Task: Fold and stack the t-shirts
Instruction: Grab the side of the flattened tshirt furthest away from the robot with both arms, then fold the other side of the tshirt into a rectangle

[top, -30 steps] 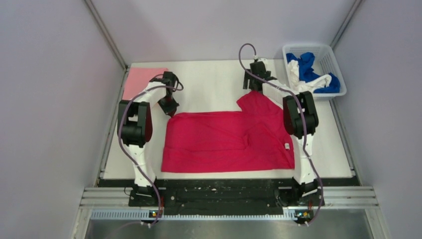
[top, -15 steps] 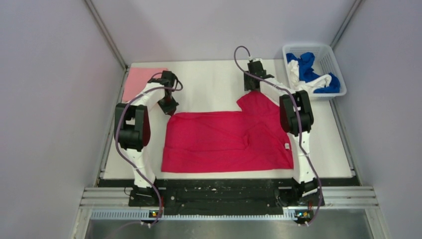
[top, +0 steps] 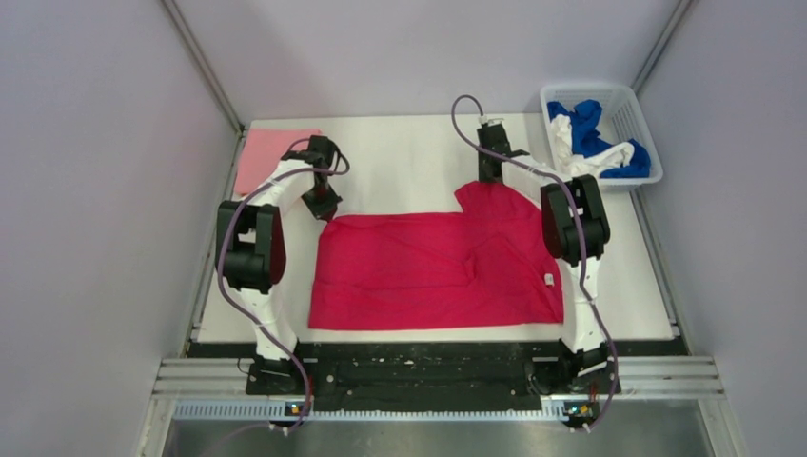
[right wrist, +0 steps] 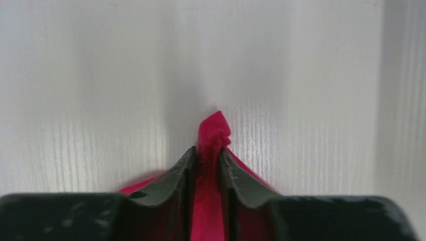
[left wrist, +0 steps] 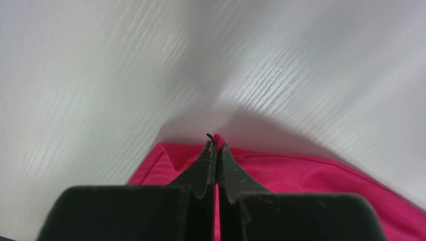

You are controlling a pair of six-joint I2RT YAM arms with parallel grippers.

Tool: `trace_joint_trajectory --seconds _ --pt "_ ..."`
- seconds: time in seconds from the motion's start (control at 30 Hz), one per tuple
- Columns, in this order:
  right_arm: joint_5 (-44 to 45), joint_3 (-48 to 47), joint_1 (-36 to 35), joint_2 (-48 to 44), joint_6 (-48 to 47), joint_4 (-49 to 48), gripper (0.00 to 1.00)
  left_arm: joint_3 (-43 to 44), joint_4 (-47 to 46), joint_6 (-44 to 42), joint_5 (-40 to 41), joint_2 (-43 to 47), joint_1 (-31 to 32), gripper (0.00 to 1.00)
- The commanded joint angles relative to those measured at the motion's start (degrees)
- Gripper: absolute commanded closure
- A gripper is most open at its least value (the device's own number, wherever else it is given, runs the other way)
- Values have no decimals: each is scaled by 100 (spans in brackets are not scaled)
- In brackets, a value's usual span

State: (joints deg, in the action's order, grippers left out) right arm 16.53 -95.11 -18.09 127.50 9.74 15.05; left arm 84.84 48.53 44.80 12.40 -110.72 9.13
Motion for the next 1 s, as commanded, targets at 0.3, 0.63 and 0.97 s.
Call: trace_joint_trajectory --seconds 0.3,0.63,0.97 --pt "151 688 17 -988 -25 -649 100 -170 -77 -6 -90 563 61 100" --pt "43 2987 23 -3168 -442 -1293 100 -1073 -290 -19 -115 1474 192 100" --pt "-293 4497 19 -5224 -266 -1374 100 -2039 -326 72 28 2468 318 100"
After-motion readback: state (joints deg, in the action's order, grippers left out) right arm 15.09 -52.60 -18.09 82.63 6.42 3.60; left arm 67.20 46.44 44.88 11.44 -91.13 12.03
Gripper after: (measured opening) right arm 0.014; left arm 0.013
